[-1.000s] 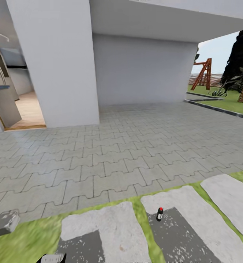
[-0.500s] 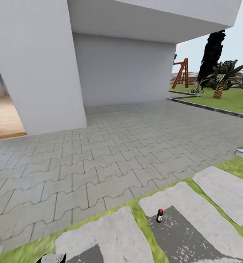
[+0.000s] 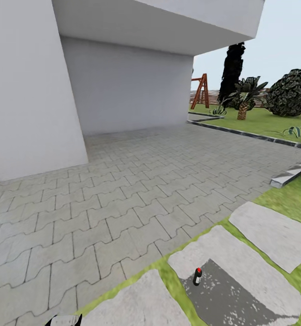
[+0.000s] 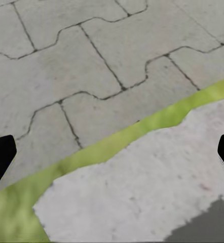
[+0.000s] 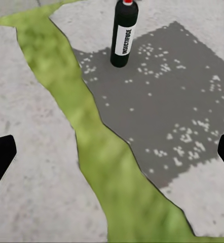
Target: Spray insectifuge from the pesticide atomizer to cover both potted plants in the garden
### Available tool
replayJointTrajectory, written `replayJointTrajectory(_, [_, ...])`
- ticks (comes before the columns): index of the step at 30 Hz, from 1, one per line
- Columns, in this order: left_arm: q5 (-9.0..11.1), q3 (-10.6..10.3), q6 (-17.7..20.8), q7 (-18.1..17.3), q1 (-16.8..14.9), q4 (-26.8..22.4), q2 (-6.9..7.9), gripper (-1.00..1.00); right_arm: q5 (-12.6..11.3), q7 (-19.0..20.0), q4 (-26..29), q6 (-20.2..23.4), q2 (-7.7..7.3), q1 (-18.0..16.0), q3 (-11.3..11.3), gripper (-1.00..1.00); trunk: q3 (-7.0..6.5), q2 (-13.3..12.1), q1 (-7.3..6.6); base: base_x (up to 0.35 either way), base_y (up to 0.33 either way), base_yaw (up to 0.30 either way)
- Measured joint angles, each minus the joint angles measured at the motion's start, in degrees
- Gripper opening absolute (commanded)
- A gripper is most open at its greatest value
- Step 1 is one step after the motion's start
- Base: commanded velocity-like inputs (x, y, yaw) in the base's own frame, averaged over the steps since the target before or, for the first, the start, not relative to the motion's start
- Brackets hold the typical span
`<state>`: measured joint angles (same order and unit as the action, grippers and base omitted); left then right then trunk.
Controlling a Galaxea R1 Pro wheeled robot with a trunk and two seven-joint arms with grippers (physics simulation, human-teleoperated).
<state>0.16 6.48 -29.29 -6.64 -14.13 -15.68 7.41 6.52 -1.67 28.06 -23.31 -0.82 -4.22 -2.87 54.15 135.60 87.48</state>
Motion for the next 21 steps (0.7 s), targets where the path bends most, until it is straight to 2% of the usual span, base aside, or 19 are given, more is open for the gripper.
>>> replayJointTrajectory(10, [0.0, 0.0, 0.0, 0.0, 0.0, 0.0, 0.00, 1.00, 0.0, 0.0, 0.0, 0.0, 0.00, 0.0, 0.0, 1.00, 0.00, 0.0, 0.01, 0.199, 0.262, -0.289])
replayJointTrajectory(21, [0.0, 0.0, 0.0, 0.0, 0.0, 0.0, 0.00, 1.00, 0.0, 0.0, 0.0, 0.0, 0.00, 0.0, 0.0, 1.00, 0.00, 0.0, 0.03, 0.081, 0.298, -0.298])
